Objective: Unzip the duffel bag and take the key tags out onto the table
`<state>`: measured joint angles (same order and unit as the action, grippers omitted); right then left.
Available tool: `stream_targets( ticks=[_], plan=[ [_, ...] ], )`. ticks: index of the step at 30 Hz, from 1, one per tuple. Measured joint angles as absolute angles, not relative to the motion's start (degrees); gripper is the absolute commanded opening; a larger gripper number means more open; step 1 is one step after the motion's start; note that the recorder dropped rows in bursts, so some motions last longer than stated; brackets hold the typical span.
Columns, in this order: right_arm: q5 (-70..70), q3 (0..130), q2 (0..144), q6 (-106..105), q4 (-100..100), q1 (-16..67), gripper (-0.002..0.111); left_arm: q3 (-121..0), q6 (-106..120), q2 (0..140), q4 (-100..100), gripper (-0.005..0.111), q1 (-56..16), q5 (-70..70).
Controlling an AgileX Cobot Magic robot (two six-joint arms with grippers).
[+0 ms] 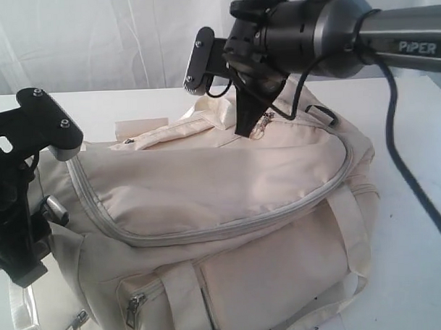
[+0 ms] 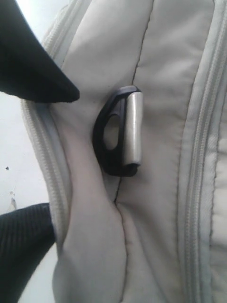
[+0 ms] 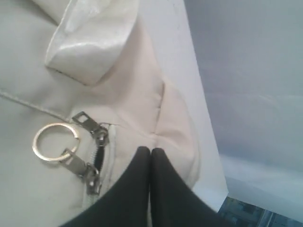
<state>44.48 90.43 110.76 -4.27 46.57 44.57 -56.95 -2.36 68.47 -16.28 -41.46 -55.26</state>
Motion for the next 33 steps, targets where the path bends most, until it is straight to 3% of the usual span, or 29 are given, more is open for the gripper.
stream_targets(
  ticks=[9,16,22,23,28,29,33],
  plan=[
    [46.3,90.7,106.5,-1.1,44.6,44.6,0.000,-57.0,-2.4,68.5,-16.3,0.064,-41.5,-55.2],
    [55.4,90.7,107.2,-19.9,26.0,44.6,0.000,-57.0,-2.4,68.5,-16.2,0.064,-41.5,-55.2],
    [58.4,94.6,113.4,-23.0,23.0,44.6,0.001,-57.0,-2.4,68.5,-16.1,0.064,-41.5,-55.2],
    [58.4,96.9,114.6,-25.9,23.0,44.6,0.003,-57.0,-2.4,68.5,-16.1,0.064,-41.5,-55.2],
    [58.4,98.7,116.7,-41.8,22.1,44.6,0.051,-57.0,-2.4,68.5,-16.0,0.064,-41.5,-55.2],
    [58.4,98.7,117.1,-42.5,22.1,44.6,0.056,-57.0,-2.4,68.5,-16.0,0.064,-41.5,-55.2],
    [58.3,98.7,119.2,-44.1,26.5,44.6,0.057,-57.0,-2.4,68.5,-15.8,0.064,-41.5,-55.2]
  ],
)
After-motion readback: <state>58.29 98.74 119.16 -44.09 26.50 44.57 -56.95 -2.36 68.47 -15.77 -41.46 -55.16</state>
